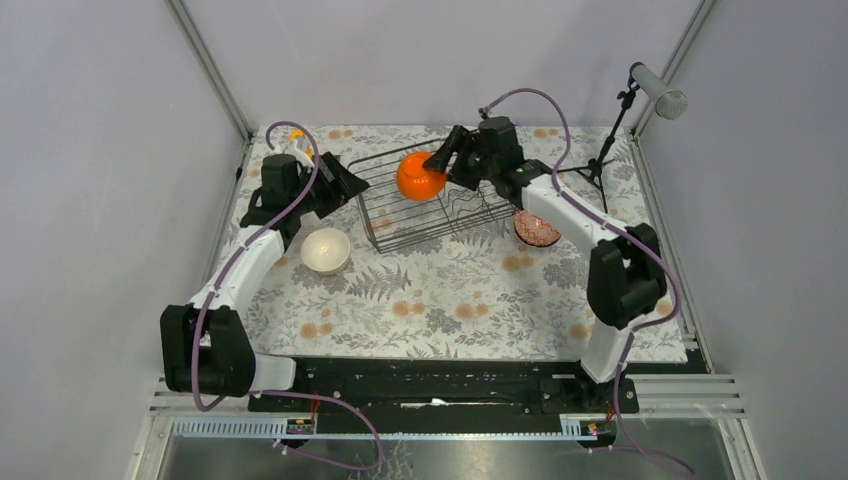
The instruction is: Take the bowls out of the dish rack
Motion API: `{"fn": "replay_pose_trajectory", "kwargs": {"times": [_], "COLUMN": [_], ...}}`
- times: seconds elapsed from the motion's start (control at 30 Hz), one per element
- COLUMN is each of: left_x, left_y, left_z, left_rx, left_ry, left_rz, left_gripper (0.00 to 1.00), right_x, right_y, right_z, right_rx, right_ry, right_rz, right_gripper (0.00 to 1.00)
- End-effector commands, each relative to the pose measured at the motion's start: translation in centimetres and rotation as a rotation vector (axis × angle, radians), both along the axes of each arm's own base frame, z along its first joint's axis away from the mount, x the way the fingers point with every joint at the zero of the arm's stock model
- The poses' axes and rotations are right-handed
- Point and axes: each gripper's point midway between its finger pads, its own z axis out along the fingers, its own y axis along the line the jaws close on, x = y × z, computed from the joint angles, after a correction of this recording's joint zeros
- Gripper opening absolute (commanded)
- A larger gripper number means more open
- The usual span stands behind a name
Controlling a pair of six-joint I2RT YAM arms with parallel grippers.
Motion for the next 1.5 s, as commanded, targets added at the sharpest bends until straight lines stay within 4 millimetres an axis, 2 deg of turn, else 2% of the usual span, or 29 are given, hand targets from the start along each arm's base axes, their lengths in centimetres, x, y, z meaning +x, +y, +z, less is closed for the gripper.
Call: {"fn": "replay_pose_trajectory", "kwargs": {"times": [0.0,0.17,0.27,0.43,0.63,0.87,1.0,1.07,1.3,1.4,1.47], "left_x": [-1.1,-2.0,-2.3,-3.1,-3.4,-4.2,-5.2,-5.4,-6.0,-6.2,-6.3], "left_y": [-4.3,-5.6,-6.0,-6.4,-6.6,-7.7,-8.8,-9.1,-9.4,-9.4,-9.5], "left_z": [6.2,9.7,10.7,12.1,12.1,12.2,12.6,12.8,13.4,13.8,14.0], "left_rx": [-0.326,-0.557,-0.608,-0.713,-0.762,-0.751,-0.771,-0.781,-0.833,-0.857,-0.861], "left_ry": [-0.194,-0.285,-0.319,-0.343,-0.316,-0.3,-0.304,-0.309,-0.331,-0.347,-0.351], "left_rz": [-0.223,-0.307,-0.355,-0.423,-0.449,-0.506,-0.57,-0.582,-0.618,-0.64,-0.654], "left_gripper": [0.85,0.98,0.99,0.99,0.97,0.93,0.83,0.71,0.5,0.36,0.18], "right_x": [-1.9,-3.7,-4.4,-6.0,-6.4,-6.3,-6.4,-6.5,-7.1,-7.4,-7.5], "right_y": [-1.0,-2.4,-3.0,-2.3,-1.1,-0.5,-0.4,-0.5,-0.5,-0.6,-0.7], "right_z": [6.7,8.1,8.9,10.4,12.3,12.9,12.3,12.1,10.6,10.0,9.6], "right_rx": [0.142,0.178,0.218,0.321,0.438,0.475,0.486,0.486,0.475,0.469,0.461], "right_ry": [-0.119,-0.125,-0.135,-0.148,-0.172,-0.167,-0.154,-0.15,-0.116,-0.103,-0.098], "right_rz": [0.073,0.106,0.115,0.193,0.26,0.293,0.289,0.287,0.302,0.302,0.307], "right_gripper": [0.54,0.53,0.53,0.53,0.53,0.53,0.53,0.53,0.53,0.59,0.71]}}
